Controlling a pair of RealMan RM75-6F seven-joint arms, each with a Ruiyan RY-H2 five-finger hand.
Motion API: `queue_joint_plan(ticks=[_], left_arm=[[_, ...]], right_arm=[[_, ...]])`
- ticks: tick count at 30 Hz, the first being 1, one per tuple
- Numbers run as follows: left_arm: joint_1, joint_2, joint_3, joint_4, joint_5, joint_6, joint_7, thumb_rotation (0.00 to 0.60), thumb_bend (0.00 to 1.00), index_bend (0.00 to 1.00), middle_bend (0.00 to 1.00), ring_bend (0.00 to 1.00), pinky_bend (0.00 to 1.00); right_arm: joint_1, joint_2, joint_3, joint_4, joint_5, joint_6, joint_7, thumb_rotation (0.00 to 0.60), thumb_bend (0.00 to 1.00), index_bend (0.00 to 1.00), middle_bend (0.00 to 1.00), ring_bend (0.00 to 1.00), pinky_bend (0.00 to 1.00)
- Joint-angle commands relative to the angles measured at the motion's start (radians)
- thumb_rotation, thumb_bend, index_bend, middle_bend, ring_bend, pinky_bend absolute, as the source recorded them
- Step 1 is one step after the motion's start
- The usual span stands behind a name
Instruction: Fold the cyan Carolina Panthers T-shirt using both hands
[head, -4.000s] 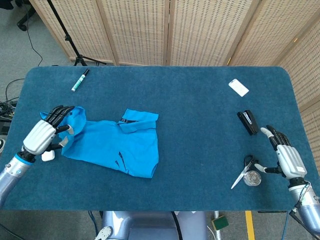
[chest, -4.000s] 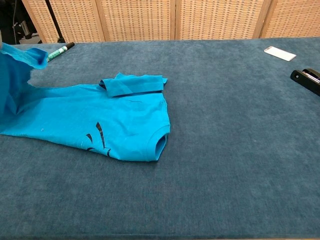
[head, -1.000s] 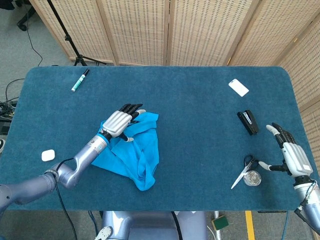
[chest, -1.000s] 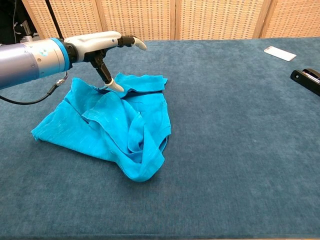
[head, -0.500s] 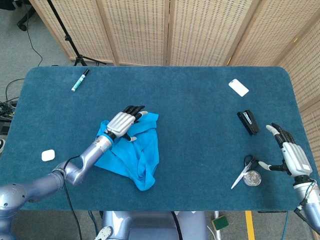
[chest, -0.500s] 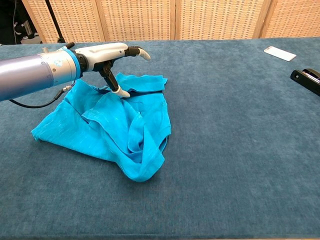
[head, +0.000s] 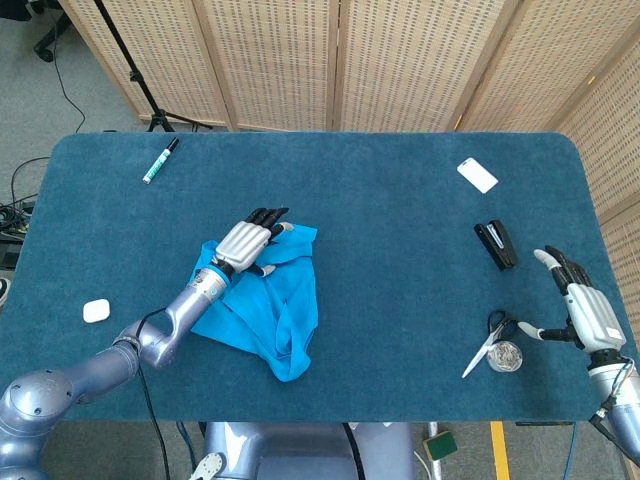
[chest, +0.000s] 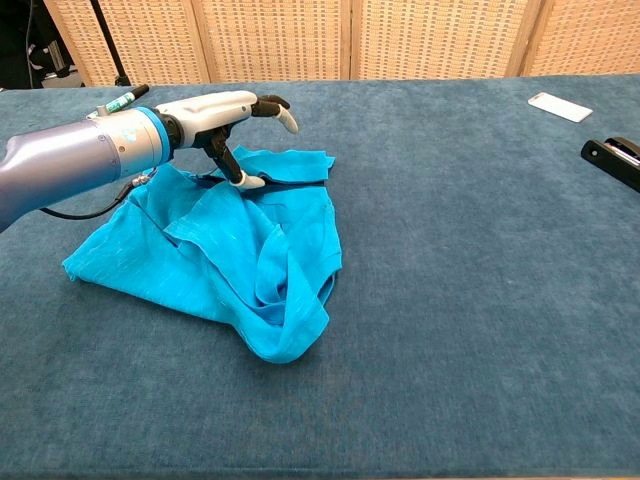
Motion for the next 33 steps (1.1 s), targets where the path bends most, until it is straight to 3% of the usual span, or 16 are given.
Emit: queue_joint_plan(ticks=[1,10,18,22,26,33], left_arm=[[-0.015,-0.023,-0.004,0.047,0.003,-0.010,-0.015,0.600,0.29,0.24,0.00,0.00,0.00],[-0.071,-0.086,-0.027,0.218,-0.013,-0.081,-0.045,0.600,0.31,0.25,0.00,0.00,0.00],[-0.150,-0.179,-0.084,0.433,-0.049,-0.109,-0.083,0.600,0.31,0.25,0.00,0.00,0.00],[-0.192,-0.217,-0.122,0.517,-0.076,-0.103,-0.116,0.600,0.27,0.18,0.00,0.00,0.00],[-0.213,-0.224,-0.142,0.543,-0.092,-0.107,-0.149,0.600,0.22,0.03,0.00,0.00,0.00],[-0.186,-0.182,-0.129,0.508,-0.074,-0.050,-0.225,0.600,0.16,0.00,0.00,0.00,0.00]], right_arm=[[0.001,0.000,0.001,0.002,0.002,-0.003,0.002,0.600,0.00,0.00,0.00,0.00,0.00],[0.004,-0.001,0.004,0.011,0.013,-0.015,0.009,0.600,0.00,0.00,0.00,0.00,0.00],[0.008,-0.002,0.007,0.021,0.023,-0.028,0.017,0.600,0.00,0.00,0.00,0.00,0.00],[0.009,-0.002,0.007,0.022,0.024,-0.032,0.018,0.600,0.00,0.00,0.00,0.00,0.00],[0.007,-0.001,0.007,0.020,0.023,-0.031,0.018,0.600,0.00,0.00,0.00,0.00,0.00],[0.007,0.000,0.005,0.015,0.017,-0.029,0.017,0.600,0.00,0.00,0.00,0.00,0.00]])
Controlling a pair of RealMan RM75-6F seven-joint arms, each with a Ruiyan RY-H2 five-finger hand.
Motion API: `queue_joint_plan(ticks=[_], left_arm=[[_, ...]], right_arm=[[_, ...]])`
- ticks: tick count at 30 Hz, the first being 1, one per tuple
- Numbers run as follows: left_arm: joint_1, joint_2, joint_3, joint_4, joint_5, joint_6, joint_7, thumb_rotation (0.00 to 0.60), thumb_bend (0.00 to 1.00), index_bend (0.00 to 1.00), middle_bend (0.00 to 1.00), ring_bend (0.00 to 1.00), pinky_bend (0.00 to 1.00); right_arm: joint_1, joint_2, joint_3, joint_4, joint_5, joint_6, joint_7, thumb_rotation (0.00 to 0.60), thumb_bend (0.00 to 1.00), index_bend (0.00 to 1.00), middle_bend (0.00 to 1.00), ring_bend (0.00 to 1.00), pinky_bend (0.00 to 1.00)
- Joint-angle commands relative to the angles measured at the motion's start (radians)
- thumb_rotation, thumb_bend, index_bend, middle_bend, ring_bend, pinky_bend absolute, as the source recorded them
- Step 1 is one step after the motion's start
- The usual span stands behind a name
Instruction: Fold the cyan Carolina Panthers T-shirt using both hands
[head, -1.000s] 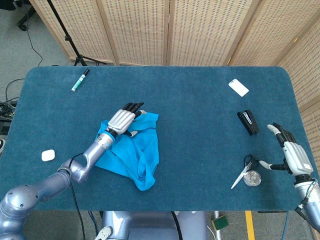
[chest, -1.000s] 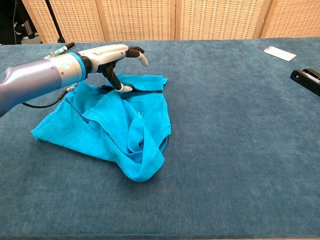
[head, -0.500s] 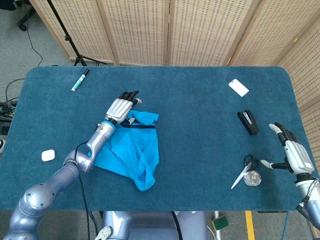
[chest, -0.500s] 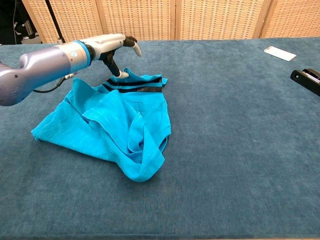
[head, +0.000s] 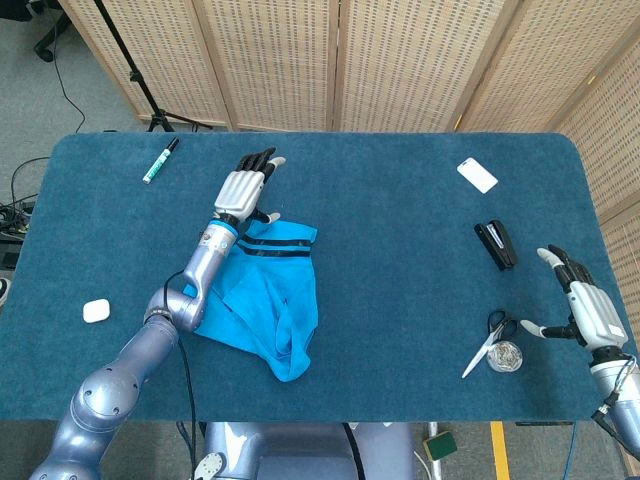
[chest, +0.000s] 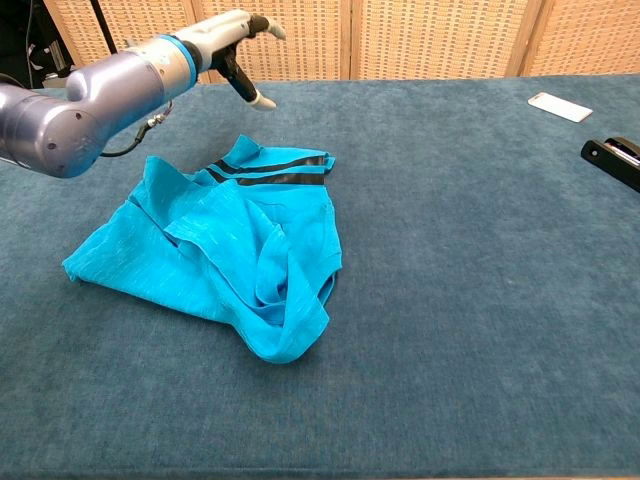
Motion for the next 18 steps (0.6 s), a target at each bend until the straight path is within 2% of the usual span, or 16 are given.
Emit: queue_joint_plan(ticks=[1,5,7,10,18], left_arm=[[0.027,0.036,0.026,-0.038,0.029,0.043,-0.039,0.600,0.16,0.00,0.00,0.00,0.00],[0.070,0.092,0.084,-0.111,0.090,0.099,-0.080,0.600,0.16,0.00,0.00,0.00,0.00],[0.118,0.152,0.153,-0.193,0.161,0.168,-0.106,0.600,0.16,0.00,0.00,0.00,0.00],[0.171,0.239,0.221,-0.314,0.232,0.255,-0.125,0.600,0.16,0.01,0.00,0.00,0.00],[0.260,0.405,0.339,-0.570,0.338,0.367,-0.076,0.600,0.17,0.08,0.00,0.00,0.00]], right_arm=[[0.000,0.000,-0.001,-0.001,-0.001,0.000,0.000,0.600,0.00,0.00,0.00,0.00,0.00],[0.000,0.000,-0.001,-0.002,-0.002,0.000,0.000,0.600,0.00,0.00,0.00,0.00,0.00],[0.000,0.000,-0.001,-0.003,-0.005,0.002,-0.003,0.600,0.00,0.00,0.00,0.00,0.00],[-0.001,0.000,-0.003,-0.006,-0.007,0.004,-0.005,0.600,0.00,0.00,0.00,0.00,0.00],[-0.003,0.001,-0.003,-0.010,-0.010,0.009,-0.007,0.600,0.00,0.00,0.00,0.00,0.00]])
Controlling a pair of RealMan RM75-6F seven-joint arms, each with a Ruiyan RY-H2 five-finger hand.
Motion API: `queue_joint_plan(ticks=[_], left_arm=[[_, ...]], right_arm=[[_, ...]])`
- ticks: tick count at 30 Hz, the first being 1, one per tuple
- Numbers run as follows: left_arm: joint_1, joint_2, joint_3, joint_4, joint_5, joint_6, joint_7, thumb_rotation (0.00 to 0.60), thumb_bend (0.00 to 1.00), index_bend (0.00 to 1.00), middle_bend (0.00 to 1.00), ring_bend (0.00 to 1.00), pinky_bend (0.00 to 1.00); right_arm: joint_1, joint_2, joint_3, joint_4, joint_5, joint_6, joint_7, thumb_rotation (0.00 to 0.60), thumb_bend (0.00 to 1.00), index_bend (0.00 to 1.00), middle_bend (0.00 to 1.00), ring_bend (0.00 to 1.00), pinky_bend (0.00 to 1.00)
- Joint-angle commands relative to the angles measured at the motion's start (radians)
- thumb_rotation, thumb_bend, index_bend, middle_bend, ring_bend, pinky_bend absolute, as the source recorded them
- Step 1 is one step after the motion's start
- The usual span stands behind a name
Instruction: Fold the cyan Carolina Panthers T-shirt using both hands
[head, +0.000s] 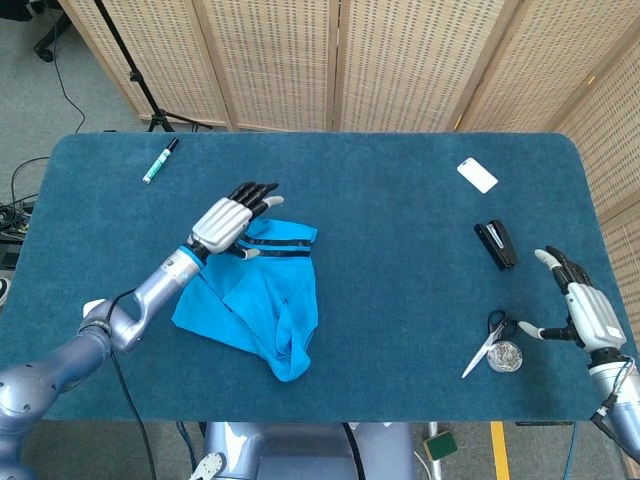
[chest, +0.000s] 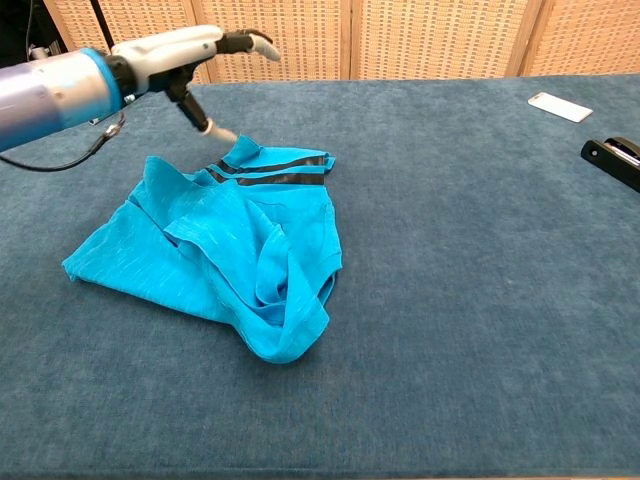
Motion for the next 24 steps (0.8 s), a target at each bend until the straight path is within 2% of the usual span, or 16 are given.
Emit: queue_joint_plan(ticks=[1,6,8,11,16,24], left_arm=[[0.065,0.107,0.079,-0.148,0.068,0.069,0.033,0.600,0.18,0.08,0.00,0.00,0.00],[0.101,0.186,0.139,-0.279,0.110,0.084,0.073,0.600,0.18,0.10,0.00,0.00,0.00],[0.120,0.225,0.180,-0.352,0.135,0.083,0.089,0.600,0.18,0.11,0.00,0.00,0.00],[0.145,0.255,0.208,-0.404,0.154,0.098,0.121,0.600,0.19,0.12,0.00,0.00,0.00],[0.174,0.247,0.224,-0.399,0.162,0.104,0.138,0.600,0.20,0.15,0.00,0.00,0.00],[0.206,0.169,0.212,-0.278,0.173,0.141,0.118,0.600,0.22,0.19,0.00,0.00,0.00]], right_arm=[[0.000,0.001,0.000,-0.001,0.000,0.001,0.000,0.600,0.00,0.00,0.00,0.00,0.00],[-0.001,0.003,0.000,-0.002,0.000,0.002,0.003,0.600,0.00,0.00,0.00,0.00,0.00],[-0.003,0.005,0.001,-0.003,0.000,0.004,0.005,0.600,0.00,0.00,0.00,0.00,0.00],[-0.003,0.006,0.002,-0.004,0.001,0.004,0.007,0.600,0.00,0.00,0.00,0.00,0.00],[-0.002,0.007,0.001,-0.004,0.000,0.002,0.008,0.600,0.00,0.00,0.00,0.00,0.00],[-0.001,0.006,0.001,-0.002,0.002,-0.001,0.007,0.600,0.00,0.00,0.00,0.00,0.00]])
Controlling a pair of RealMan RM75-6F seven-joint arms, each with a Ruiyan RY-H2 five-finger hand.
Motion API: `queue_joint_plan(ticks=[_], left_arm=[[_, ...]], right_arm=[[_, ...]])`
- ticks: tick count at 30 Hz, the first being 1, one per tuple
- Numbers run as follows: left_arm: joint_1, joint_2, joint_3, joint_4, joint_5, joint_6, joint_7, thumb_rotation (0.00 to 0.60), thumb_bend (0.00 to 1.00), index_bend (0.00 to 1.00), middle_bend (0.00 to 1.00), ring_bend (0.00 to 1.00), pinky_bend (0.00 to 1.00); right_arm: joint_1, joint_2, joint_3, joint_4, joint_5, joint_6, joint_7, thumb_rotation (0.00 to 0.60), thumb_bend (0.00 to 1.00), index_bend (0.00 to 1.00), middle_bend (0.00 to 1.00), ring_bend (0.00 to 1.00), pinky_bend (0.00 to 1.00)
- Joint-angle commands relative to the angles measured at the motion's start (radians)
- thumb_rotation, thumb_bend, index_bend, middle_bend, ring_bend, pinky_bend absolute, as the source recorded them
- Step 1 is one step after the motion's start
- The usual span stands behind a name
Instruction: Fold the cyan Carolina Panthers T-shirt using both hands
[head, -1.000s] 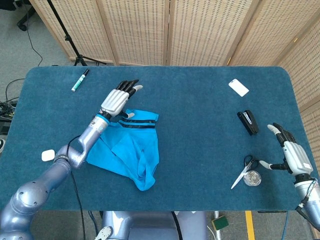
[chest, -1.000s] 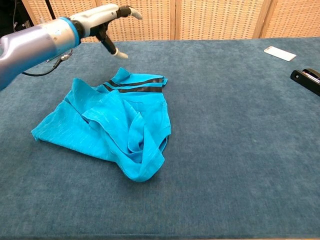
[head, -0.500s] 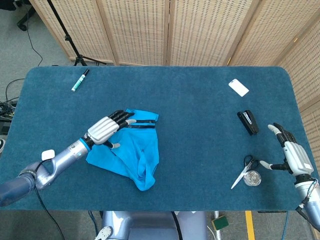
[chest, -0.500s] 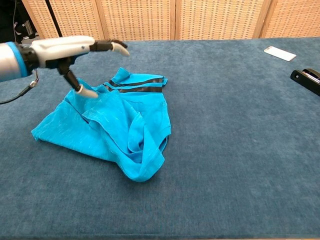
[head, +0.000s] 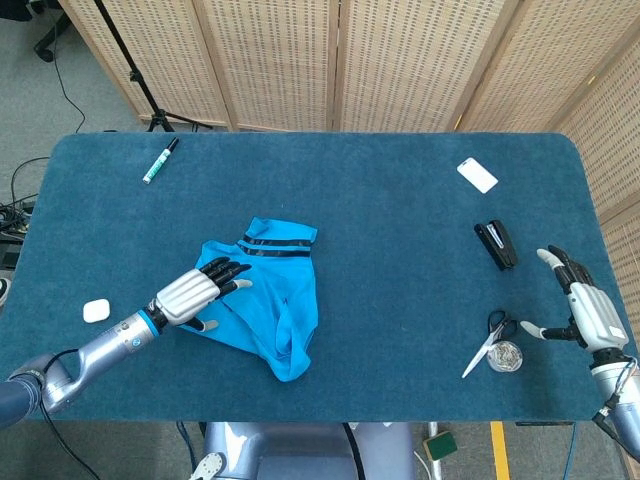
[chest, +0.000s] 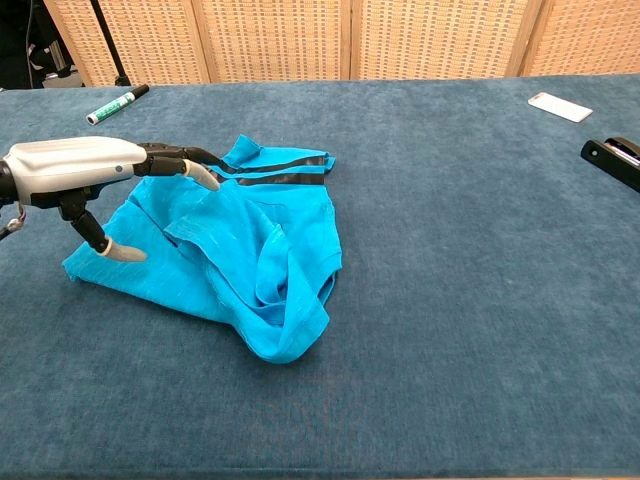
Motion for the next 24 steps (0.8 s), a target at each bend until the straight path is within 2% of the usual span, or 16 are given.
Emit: queue_joint_plan(ticks=[1,16,24], left_arm=[[0.012,-0.036,-0.008,0.048,0.006,0.015,-0.021,0.600,0.23,0.19,0.00,0.00,0.00],[0.013,-0.135,-0.025,0.182,0.015,0.026,-0.083,0.600,0.29,0.28,0.00,0.00,0.00],[0.018,-0.219,-0.047,0.276,0.010,0.048,-0.099,0.600,0.30,0.31,0.00,0.00,0.00]], right_arm=[[0.000,0.000,0.000,0.000,0.000,0.000,0.000,0.600,0.00,0.00,0.00,0.00,0.00],[0.002,-0.002,0.000,0.003,0.003,-0.005,-0.001,0.600,0.00,0.00,0.00,0.00,0.00],[0.001,-0.001,0.000,0.003,0.000,-0.005,0.002,0.600,0.00,0.00,0.00,0.00,0.00]])
